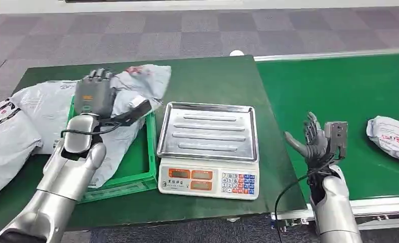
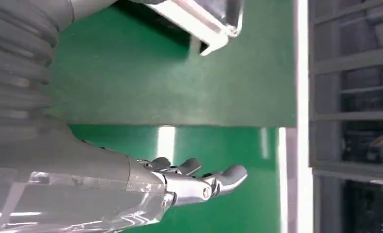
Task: Moved the parcel from conveyor to table for the left to box.
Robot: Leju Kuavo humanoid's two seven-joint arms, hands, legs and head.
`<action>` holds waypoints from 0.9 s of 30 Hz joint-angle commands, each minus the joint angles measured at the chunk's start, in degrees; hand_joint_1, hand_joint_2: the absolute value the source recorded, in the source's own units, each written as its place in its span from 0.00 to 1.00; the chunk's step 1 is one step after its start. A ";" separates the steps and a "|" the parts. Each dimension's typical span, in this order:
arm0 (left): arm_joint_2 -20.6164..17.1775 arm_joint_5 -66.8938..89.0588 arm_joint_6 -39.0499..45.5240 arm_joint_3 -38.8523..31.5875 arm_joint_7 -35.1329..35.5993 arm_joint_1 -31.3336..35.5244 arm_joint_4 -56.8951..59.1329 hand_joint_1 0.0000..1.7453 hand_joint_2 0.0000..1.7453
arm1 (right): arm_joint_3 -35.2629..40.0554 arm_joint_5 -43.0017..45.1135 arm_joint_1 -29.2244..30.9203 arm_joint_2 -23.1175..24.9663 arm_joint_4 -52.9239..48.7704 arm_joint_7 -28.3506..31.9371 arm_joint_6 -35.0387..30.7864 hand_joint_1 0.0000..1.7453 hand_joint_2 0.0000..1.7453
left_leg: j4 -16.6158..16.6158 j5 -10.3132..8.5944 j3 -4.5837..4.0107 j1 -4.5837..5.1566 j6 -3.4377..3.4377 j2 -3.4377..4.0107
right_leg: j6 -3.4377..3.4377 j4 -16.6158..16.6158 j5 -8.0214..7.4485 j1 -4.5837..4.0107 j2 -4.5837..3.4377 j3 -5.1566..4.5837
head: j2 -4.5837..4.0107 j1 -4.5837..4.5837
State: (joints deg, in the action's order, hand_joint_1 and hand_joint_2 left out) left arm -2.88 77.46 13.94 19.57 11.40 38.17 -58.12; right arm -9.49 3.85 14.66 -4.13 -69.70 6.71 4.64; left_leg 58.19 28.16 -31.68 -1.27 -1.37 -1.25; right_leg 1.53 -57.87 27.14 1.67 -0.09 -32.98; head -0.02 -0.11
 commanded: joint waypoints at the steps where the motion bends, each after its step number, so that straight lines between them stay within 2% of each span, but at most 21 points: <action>1: 0.34 -0.53 0.77 -8.02 1.97 -2.22 10.40 1.00 1.00 | -2.73 0.14 -2.76 1.22 -2.29 -0.91 -0.60 0.00 1.00 | -0.20 -0.06 0.18 0.01 0.11 0.12 | -0.14 0.21 -0.07 -0.03 0.00 0.18 | 0.02 0.02; 3: 1.05 -1.74 -0.07 -8.75 1.31 -2.24 11.64 1.00 1.00 | -2.78 0.14 -2.86 1.14 -2.35 -0.93 -0.61 0.00 1.00 | -0.11 -0.03 0.10 0.03 0.11 0.08 | -0.09 0.12 -0.03 -0.01 0.02 0.12 | 0.00 0.02; 4: 1.61 -3.06 -1.13 -9.25 0.34 -2.28 12.47 0.00 1.00 | -2.74 0.16 -2.93 1.00 -2.39 -1.01 -0.52 0.00 1.00 | -0.16 -0.04 0.15 -0.01 0.15 0.13 | -0.12 0.22 -0.07 -0.06 0.00 0.20 | 0.00 0.00; 9: 0.85 1.62 -1.91 -7.67 4.88 -2.22 14.22 0.00 1.00 | -2.47 0.27 -2.91 1.27 -3.09 -1.24 -0.29 0.00 1.00 | -0.20 -0.10 0.16 0.01 0.14 0.16 | -0.17 0.28 -0.12 -0.03 -0.02 0.21 | 0.02 0.02; 14: 0.70 2.71 -2.22 -8.00 5.49 -2.27 13.96 0.00 1.00 | -3.17 0.46 -4.31 1.33 -4.76 -1.63 -0.35 0.00 1.00 | -0.08 -0.04 0.09 0.00 0.07 0.11 | -0.15 0.13 -0.06 -0.03 -0.01 0.12 | 0.02 0.02; 18: 0.16 5.50 -6.64 -8.17 7.59 -2.21 13.71 0.00 1.00 | -3.63 0.66 -4.76 1.61 -5.72 -2.06 0.15 0.00 1.00 | -0.10 -0.05 0.08 -0.02 0.08 0.09 | -0.18 0.15 -0.09 -0.07 0.00 0.10 | 0.00 0.02; 27: 0.31 5.10 -6.46 -8.89 7.04 -2.28 13.79 0.00 1.00 | -3.68 0.65 -4.81 1.61 -5.55 -2.06 0.12 0.00 1.00 | -0.07 -0.06 0.06 -0.02 0.06 0.13 | -0.17 0.12 -0.11 -0.06 -0.07 0.07 | 0.02 0.02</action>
State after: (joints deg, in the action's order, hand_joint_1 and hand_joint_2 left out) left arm -2.93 82.79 7.94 13.14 18.80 34.46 -47.89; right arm -9.68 4.35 9.00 -4.13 -76.21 4.98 4.57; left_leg 58.20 28.13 -31.67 -1.27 -1.41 -1.24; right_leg 1.47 -57.87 27.09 1.67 -0.14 -32.96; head 0.00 -0.09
